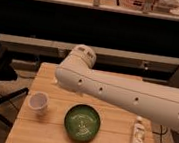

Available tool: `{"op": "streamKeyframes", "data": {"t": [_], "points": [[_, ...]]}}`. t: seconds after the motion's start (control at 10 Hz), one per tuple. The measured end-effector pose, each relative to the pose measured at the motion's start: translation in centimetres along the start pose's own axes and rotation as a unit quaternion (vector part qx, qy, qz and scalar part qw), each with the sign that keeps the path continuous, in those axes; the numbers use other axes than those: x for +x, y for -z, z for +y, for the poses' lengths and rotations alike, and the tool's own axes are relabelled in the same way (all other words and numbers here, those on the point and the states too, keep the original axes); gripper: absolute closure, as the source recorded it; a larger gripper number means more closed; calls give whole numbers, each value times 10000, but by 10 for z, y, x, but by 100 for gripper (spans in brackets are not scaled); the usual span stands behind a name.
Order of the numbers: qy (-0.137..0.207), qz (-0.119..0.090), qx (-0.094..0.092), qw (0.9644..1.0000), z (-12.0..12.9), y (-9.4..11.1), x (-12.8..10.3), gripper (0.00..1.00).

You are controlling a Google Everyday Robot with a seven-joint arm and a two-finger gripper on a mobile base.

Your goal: Pick up the ceramic cup

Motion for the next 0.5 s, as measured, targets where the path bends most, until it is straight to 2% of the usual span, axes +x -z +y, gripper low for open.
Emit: {"op": "streamKeyframes", "data": {"t": [0.5], "points": [[341,-126,78,9993,-14,-11,-10,20]]}}
